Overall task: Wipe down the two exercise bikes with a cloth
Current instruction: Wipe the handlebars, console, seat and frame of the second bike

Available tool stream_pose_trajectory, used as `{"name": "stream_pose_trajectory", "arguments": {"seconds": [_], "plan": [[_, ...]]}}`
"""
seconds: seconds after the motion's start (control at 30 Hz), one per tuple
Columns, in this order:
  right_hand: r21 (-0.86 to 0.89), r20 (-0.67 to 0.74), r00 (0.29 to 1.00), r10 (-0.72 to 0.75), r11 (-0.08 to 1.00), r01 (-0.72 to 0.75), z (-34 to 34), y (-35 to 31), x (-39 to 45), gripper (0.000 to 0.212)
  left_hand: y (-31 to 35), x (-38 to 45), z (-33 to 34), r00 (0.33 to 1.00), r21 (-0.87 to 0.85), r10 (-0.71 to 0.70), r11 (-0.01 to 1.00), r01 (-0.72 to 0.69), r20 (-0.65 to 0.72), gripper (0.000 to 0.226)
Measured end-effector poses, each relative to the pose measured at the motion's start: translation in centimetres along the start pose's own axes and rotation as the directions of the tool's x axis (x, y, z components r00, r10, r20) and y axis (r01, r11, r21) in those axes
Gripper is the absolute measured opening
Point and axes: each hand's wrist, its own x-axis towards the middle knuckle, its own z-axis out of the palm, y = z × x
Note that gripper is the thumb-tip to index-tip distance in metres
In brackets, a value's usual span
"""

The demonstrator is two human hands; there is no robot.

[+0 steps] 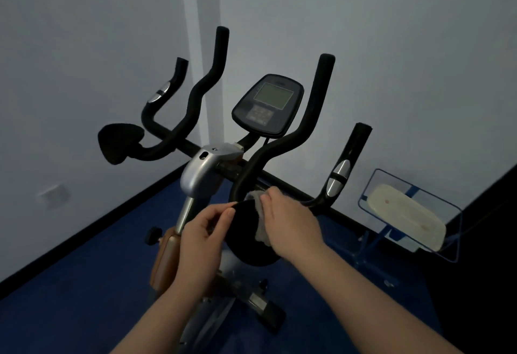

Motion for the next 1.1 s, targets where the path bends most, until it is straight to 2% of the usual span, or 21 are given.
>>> {"name": "stream_pose_trajectory", "arguments": {"seconds": [0.1,0.2,0.27,0.33,0.4,0.47,0.6,0.67,0.73,0.8,0.9,1.0,1.1], "plan": [[0.077,0.063,0.994,0.086,0.993,-0.091,0.3,1.1,-1.5,0.027,0.0,-0.2,0.5,0.999,-0.018,-0.006,1.000,0.005,-0.039,0.018],[-0.046,0.125,0.992,0.037,0.998,-0.032,-0.2,1.2,-0.5,0.024,0.1,-0.5,1.3,0.996,-0.012,0.009,1.000,-0.010,-0.090,0.018],[-0.048,0.161,0.987,-0.020,0.998,0.028,-1.0,0.7,0.6,0.018,0.2,-0.7,1.7,0.993,0.009,0.023,1.000,-0.022,-0.114,0.019],[-0.011,0.124,0.991,-0.041,0.999,0.043,-1.0,0.6,0.4,0.022,0.1,-0.8,1.8,0.992,0.002,0.036,0.999,-0.036,-0.124,0.019],[0.091,0.064,0.998,0.020,0.996,-0.026,-0.3,1.1,-1.0,0.029,-0.2,-0.8,1.9,0.990,-0.015,0.035,0.999,-0.037,-0.135,0.020],[0.091,0.068,0.997,0.040,0.995,-0.046,0.2,1.6,-2.0,0.028,-0.5,-0.9,2.1,0.988,-0.033,0.029,0.999,-0.035,-0.154,0.021],[0.015,0.163,0.981,-0.102,0.995,0.100,-1.1,1.1,0.5,0.018,-1.0,-0.8,2.4,0.982,-0.073,0.024,0.997,-0.038,-0.186,0.021],[0.071,0.088,0.987,-0.136,0.989,0.130,-0.9,0.4,1.2,0.019,-1.0,-0.8,2.3,0.984,-0.090,0.016,0.995,-0.033,-0.178,0.020],[0.111,-0.003,0.996,-0.085,0.990,0.085,-0.1,0.5,0.6,0.026,-1.0,-0.9,2.2,0.986,-0.122,0.001,0.992,-0.021,-0.168,0.019],[0.126,-0.013,0.999,-0.047,0.991,0.048,0.6,1.2,-0.5,0.028,-0.9,-0.9,1.9,0.986,-0.144,-0.017,0.990,-0.007,-0.166,0.019],[-0.017,0.039,0.994,-0.099,0.995,0.100,0.5,1.4,0.5,0.023,-0.7,-0.8,1.8,0.983,-0.186,-0.069,0.982,0.037,-0.168,0.017],[-0.198,0.079,0.981,-0.175,0.962,0.188,0.2,-0.5,2.7,0.020,-0.7,-0.8,2.1,0.968,-0.343,-0.207,0.928,0.148,-0.144,0.016],[-0.167,0.038,0.963,-0.268,0.948,0.271,0.3,-0.2,2.9,0.018,-1.0,-0.8,1.9,0.956,-0.339,-0.252,0.921,0.190,-0.151,0.015]]}}
